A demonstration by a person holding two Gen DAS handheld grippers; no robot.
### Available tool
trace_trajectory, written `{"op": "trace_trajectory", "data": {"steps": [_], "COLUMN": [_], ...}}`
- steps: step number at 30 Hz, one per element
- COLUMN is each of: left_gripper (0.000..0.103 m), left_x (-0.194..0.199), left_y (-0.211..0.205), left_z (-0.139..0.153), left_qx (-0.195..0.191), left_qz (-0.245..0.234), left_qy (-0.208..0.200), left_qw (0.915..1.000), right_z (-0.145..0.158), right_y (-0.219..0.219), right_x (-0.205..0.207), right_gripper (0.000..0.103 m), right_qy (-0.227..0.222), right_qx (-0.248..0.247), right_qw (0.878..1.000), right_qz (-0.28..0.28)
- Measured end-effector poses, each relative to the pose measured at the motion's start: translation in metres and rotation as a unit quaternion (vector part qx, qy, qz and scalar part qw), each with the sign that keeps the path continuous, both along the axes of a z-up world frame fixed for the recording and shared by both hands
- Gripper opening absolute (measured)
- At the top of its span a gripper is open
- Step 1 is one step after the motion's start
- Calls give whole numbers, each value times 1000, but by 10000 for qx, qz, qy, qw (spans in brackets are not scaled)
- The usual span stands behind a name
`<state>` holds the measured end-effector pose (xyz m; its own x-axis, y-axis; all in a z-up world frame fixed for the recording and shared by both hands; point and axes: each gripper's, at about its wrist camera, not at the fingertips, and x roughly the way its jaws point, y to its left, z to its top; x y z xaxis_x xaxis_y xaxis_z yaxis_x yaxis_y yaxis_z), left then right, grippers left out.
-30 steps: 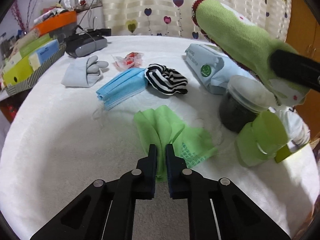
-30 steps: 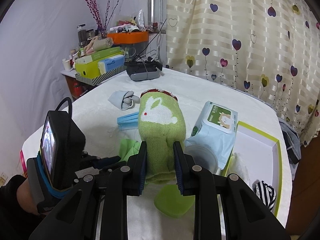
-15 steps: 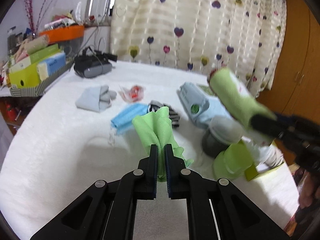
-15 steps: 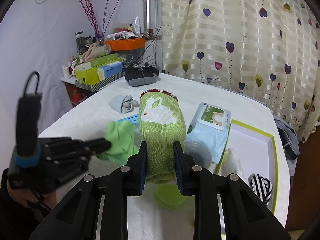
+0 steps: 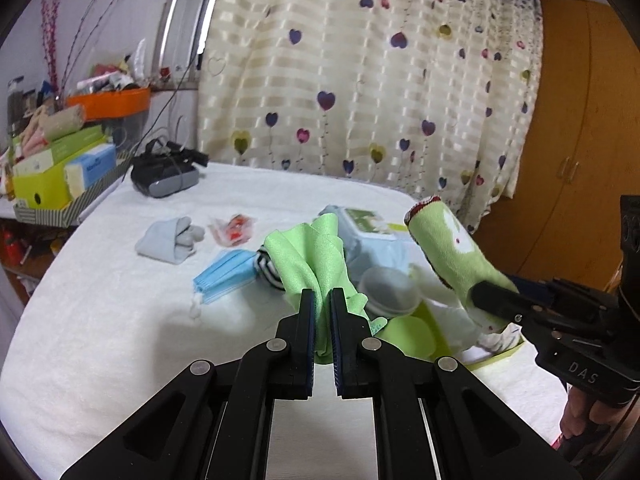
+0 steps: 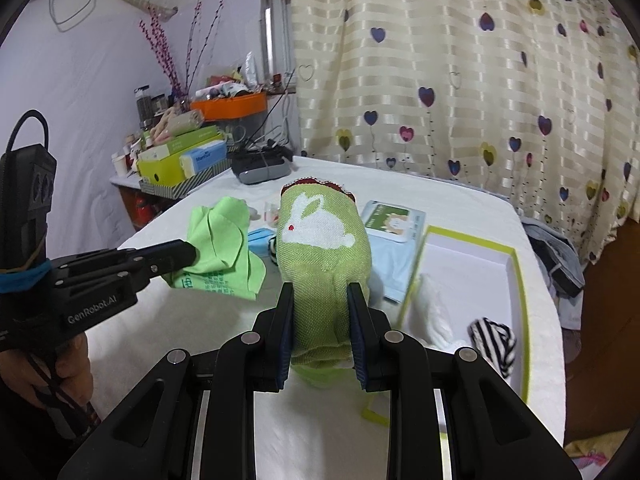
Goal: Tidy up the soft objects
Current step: 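Carry the green cloth and rabbit sock over the box with both tools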
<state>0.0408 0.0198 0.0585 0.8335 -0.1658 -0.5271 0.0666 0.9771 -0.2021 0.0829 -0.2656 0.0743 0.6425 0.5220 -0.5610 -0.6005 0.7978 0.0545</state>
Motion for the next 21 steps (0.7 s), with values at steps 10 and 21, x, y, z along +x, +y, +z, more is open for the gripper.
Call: {"op": "trace_trajectory", "data": {"steps": [10,21], "left_gripper": [7,7], "left_x": [-1,6], "left_y": [-31,-64], "left_z": [12,20], "left_qx": [17,93], "left_qz": [-340,-648], "left_qy": [-105,-144], "left_qw": [9994,9978], "right_z": [0,-4], "right_y": [-34,-62], "right_x": [-3,5], "right_gripper": [26,26], "right_qy": [-8,26], "right_qx": [162,289], "right_qw": [9993,9980], "right_qz": [-344,-558]}}
